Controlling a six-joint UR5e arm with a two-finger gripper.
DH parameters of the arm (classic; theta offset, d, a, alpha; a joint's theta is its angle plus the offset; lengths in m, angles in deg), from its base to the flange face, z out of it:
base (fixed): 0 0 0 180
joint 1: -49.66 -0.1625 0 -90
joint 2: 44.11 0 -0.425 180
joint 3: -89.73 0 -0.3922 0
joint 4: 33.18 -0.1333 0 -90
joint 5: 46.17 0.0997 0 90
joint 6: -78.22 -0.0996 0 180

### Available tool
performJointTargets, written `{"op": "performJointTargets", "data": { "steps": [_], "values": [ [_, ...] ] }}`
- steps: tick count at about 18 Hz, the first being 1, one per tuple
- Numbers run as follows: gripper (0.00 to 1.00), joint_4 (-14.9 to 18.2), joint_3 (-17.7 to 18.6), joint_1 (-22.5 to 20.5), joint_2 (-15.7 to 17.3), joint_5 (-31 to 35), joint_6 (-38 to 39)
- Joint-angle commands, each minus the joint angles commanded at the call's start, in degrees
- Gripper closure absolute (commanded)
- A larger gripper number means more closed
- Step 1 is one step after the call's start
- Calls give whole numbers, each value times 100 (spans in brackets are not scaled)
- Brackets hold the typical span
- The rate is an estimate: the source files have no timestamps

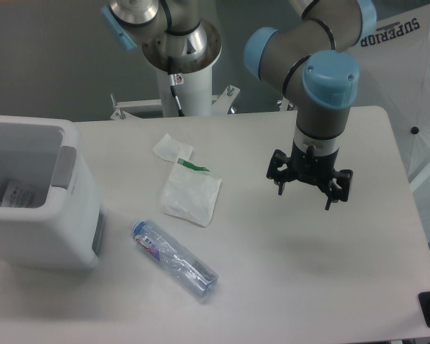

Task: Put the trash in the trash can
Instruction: 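Move the right gripper down onto the white tissue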

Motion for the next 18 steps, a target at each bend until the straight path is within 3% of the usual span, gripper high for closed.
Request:
{"op": "performJointTargets", "data": {
  "steps": [6,11,18],
  "values": [
    [0,-9,324,35,105,0,0],
    [0,-18,1132,88,500,-35,105],
    [0,-123,1730,930,475,9,422]
  ]
}}
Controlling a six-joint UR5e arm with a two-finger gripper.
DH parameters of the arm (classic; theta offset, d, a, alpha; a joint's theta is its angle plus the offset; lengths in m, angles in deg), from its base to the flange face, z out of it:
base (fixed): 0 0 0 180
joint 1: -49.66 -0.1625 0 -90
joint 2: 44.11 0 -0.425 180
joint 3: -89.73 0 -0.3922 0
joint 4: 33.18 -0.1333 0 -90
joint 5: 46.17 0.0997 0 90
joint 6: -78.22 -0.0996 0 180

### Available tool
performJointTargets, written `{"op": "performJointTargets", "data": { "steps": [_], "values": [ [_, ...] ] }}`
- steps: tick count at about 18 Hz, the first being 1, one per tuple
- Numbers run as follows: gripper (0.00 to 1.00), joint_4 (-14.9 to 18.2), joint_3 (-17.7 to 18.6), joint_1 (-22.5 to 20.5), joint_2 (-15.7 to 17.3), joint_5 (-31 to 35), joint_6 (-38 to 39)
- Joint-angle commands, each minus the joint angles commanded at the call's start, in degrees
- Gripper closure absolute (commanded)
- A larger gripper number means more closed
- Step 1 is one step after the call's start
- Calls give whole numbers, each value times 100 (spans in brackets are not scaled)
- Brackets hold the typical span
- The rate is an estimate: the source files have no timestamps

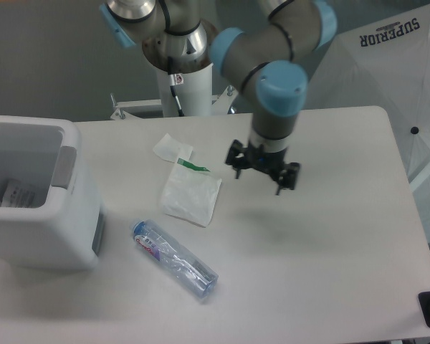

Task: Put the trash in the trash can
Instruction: 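Move the right gripper down onto the white tissue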

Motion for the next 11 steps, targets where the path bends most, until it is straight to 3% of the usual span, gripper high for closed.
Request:
{"op": "performJointTargets", "data": {
  "steps": [3,5,8,11],
  "values": [
    [0,-26,238,63,-70,105,-35],
    [0,-87,230,159,-298,185,9],
    [0,-430,247,309,-510,211,122],
    [0,-483,229,362,-729,211,430]
  ]
}}
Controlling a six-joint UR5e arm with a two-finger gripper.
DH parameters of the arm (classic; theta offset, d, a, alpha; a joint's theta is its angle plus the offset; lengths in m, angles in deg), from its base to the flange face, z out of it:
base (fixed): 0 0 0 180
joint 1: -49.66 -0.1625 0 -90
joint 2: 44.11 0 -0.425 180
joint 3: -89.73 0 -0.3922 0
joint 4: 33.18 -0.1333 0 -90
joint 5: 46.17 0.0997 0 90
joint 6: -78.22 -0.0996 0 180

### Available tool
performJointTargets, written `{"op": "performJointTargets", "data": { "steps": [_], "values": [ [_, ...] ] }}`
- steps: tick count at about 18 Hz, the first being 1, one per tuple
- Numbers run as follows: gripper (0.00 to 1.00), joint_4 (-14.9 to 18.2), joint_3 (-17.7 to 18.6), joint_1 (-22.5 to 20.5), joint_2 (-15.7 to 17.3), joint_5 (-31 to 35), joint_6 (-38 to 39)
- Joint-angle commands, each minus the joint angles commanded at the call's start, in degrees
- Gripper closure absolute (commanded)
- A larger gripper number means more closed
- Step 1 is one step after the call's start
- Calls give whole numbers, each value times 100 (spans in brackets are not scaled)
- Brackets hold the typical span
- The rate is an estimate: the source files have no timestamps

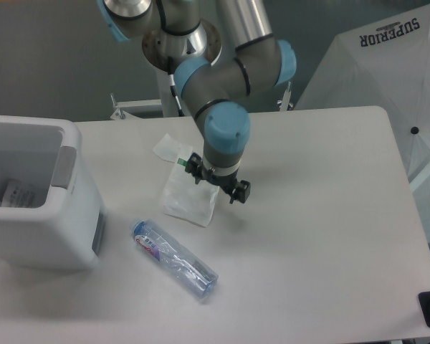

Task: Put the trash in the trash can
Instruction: 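Move the right gripper down onto the white tissue, then close the right gripper on the white tissue and lift it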

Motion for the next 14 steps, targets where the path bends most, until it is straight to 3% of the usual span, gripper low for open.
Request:
{"op": "performJointTargets", "data": {
  "steps": [11,14],
  "values": [
    [0,44,61,167,-185,-70,194],
    [17,61,62,167,-194,-53,203]
  ]
}}
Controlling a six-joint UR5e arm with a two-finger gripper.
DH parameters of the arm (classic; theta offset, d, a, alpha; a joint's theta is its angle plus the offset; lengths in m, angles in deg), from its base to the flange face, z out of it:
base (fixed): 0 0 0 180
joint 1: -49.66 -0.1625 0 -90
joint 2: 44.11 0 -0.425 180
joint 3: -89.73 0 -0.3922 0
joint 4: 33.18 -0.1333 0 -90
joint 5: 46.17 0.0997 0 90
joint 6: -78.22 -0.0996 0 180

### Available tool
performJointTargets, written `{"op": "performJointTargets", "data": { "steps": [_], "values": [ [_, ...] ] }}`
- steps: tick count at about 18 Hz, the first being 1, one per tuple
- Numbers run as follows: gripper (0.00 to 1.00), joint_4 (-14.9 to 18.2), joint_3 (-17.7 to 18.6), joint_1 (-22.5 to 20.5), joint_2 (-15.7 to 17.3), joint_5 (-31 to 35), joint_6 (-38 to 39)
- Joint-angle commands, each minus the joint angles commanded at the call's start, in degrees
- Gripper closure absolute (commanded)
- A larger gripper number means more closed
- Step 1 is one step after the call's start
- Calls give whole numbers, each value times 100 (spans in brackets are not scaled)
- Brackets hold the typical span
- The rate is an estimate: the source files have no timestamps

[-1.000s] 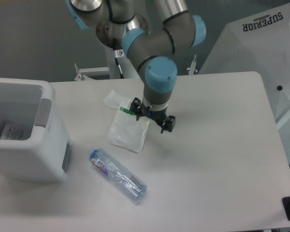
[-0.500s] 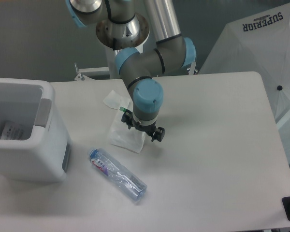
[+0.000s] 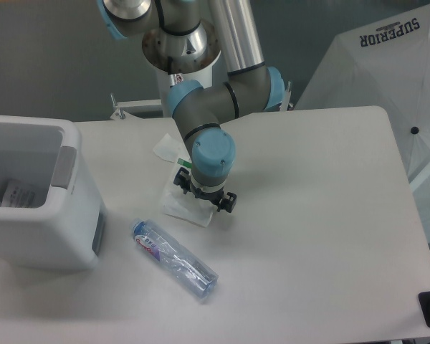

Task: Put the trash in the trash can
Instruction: 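Close the right gripper on the white tissue and lift it, then carry the tissue over the white bin and lower it inside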

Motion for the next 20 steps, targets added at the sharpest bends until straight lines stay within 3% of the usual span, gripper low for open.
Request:
{"op": "performJointTargets", "data": {
  "steps": [9,16,20],
  "values": [
    [98,35,26,9,44,0,193],
    [100,35,-35,-61,158,0,176],
    [100,157,-307,-123,395,-157,158]
  ]
}}
